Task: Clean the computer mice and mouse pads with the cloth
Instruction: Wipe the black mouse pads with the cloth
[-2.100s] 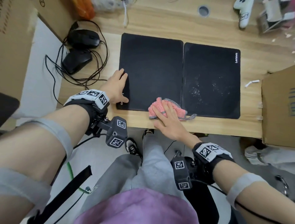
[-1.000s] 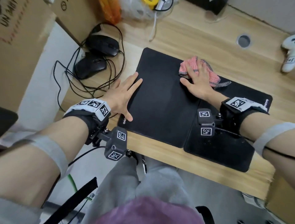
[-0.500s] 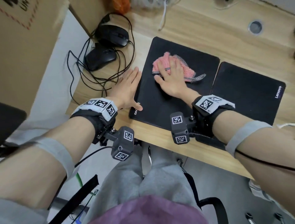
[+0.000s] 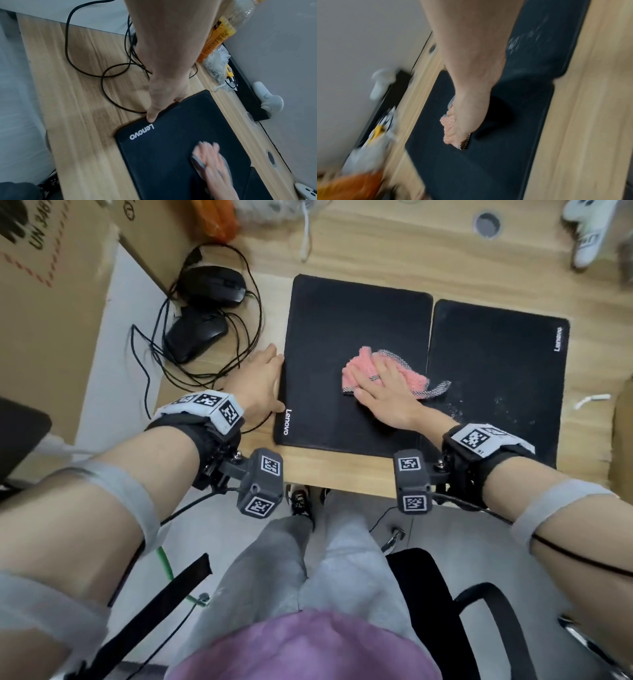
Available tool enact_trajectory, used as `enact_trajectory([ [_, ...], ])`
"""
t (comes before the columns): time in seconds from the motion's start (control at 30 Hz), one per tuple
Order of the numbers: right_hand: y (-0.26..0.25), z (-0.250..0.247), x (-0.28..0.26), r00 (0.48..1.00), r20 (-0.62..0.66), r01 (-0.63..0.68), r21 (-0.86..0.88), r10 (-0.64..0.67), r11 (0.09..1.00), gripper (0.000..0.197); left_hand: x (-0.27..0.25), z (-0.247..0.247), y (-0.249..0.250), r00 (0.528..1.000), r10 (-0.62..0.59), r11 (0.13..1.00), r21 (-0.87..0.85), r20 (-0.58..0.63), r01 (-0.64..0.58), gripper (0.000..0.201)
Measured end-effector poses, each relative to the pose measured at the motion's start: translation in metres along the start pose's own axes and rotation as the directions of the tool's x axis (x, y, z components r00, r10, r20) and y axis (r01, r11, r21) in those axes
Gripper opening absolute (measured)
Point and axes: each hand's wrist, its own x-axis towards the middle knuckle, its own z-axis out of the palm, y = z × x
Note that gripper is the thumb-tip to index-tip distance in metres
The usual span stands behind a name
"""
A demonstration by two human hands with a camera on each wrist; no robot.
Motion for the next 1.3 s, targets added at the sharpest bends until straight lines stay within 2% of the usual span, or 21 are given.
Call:
enact_trajectory([
  [0.1,0.017,0.005,-0.006,0.984,-0.079,-0.158,0.063,0.162,0.985,0.059,0.0,0.004,-0.004,0.999,0.049,0.999,0.015,-0.019,-0.049,0.062],
  [0.17,-0.003,0.015,0.004,0.952,-0.142,-0.244,0.175,0.269,0.954,0.071,0.0,0.001,-0.007,0.996,0.088,0.995,0.05,-0.012,-0.088,0.053],
  [0.23,-0.038,0.029,0.01,0.943,-0.147,-0.272,0.172,0.298,0.947,0.062,0.0,-0.003,-0.01,0.995,0.102,0.991,0.081,0.021,-0.104,0.044],
  [0.37,-0.094,0.056,0.002,0.999,-0.031,-0.036,0.069,0.038,0.997,0.054,0.001,-0.002,-0.014,0.992,0.124,0.992,0.032,0.04,-0.125,0.036],
  [0.47,-0.092,0.056,-0.004,0.988,0.094,0.125,0.006,-0.125,0.992,0.05,0.002,0.003,-0.015,0.992,0.115,0.993,-0.006,0.055,-0.115,0.03],
  [0.53,-0.068,0.046,-0.011,0.977,0.147,0.158,-0.007,-0.155,0.987,0.049,0.006,0.007,-0.017,0.996,0.065,0.997,-0.056,0.064,-0.062,0.027],
  [0.6,-0.03,0.032,-0.019,0.991,0.094,0.096,-0.058,-0.09,0.994,0.051,0.009,0.008,-0.018,0.997,0.011,0.993,-0.116,0.074,-0.002,0.024],
  [0.67,0.009,0.022,-0.023,0.999,-0.036,-0.021,-0.13,0.016,0.991,0.053,0.011,0.009,-0.019,0.997,0.005,0.989,-0.148,0.078,0.007,0.027],
  [0.73,0.027,0.016,-0.024,0.987,-0.085,-0.146,-0.105,0.137,0.984,0.056,0.01,0.01,-0.018,0.998,0.016,0.987,-0.161,0.056,-0.007,0.027],
  [0.83,0.005,0.022,-0.018,0.948,-0.155,-0.277,0.034,0.279,0.96,0.058,0.01,0.017,-0.021,1.0,0.029,0.984,-0.178,-0.002,-0.029,0.026],
  [0.9,-0.026,0.036,-0.013,0.967,-0.178,-0.181,0.01,0.18,0.983,0.058,0.009,0.019,-0.022,0.999,0.036,0.985,-0.167,-0.026,-0.04,0.023],
  [0.97,-0.061,0.053,-0.01,0.996,-0.088,-0.002,-0.035,-0.001,0.999,0.056,0.004,0.02,-0.022,0.998,0.048,0.989,-0.139,-0.036,-0.052,0.033],
  [1.03,-0.084,0.064,-0.008,0.994,-0.005,0.106,-0.073,-0.107,0.992,0.054,-0.001,0.021,-0.022,0.996,0.073,0.992,-0.095,-0.054,-0.078,0.061],
  [1.17,-0.087,0.059,0.001,0.981,0.03,0.195,-0.14,-0.193,0.971,0.052,-0.004,0.029,-0.028,0.993,0.074,0.988,-0.128,-0.091,-0.085,0.083],
  [1.3,-0.092,0.048,0.021,0.981,-0.035,0.187,-0.126,-0.193,0.974,0.05,-0.005,0.03,-0.029,0.998,-0.005,0.983,-0.184,-0.059,-0.006,0.11],
])
